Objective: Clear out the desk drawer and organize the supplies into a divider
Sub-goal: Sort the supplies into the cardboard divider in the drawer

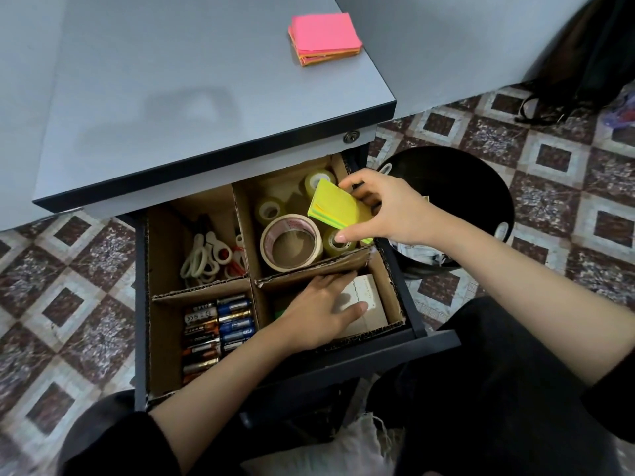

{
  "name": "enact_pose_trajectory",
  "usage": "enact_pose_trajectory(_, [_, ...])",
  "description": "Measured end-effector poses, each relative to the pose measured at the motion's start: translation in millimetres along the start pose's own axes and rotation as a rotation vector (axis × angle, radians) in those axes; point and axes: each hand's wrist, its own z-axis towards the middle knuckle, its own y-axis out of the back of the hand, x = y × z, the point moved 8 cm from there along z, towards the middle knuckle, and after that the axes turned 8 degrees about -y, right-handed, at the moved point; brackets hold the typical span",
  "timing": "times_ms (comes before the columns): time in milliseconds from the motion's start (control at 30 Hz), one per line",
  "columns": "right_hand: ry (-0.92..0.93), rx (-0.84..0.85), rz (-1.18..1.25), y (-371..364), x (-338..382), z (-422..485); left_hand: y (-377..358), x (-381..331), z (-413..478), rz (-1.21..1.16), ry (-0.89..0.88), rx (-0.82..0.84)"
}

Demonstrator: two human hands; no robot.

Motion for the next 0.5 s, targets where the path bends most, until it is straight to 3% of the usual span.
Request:
enact_pose_trajectory(133, [-0.003, 0.007, -0.025, 3, 2, -4, 1, -10, -2, -0.116, -0.041, 0.015])
enact_pose_trajectory(300, [-0.014, 0.029, -0.017, 11, 2, -13, 9, -21, -20, 0.014, -0.124, -0.021])
enact_pose_trajectory(433, [-0.013, 0.094, 0.000, 13, 4, -23, 27, 2, -40, -0.049, 0.052, -0.281])
enact_pose_trajectory(500, [-0.010, 0.160, -0.037, 10, 6, -31, 24, 19, -46, -0.158, 0.203, -0.307])
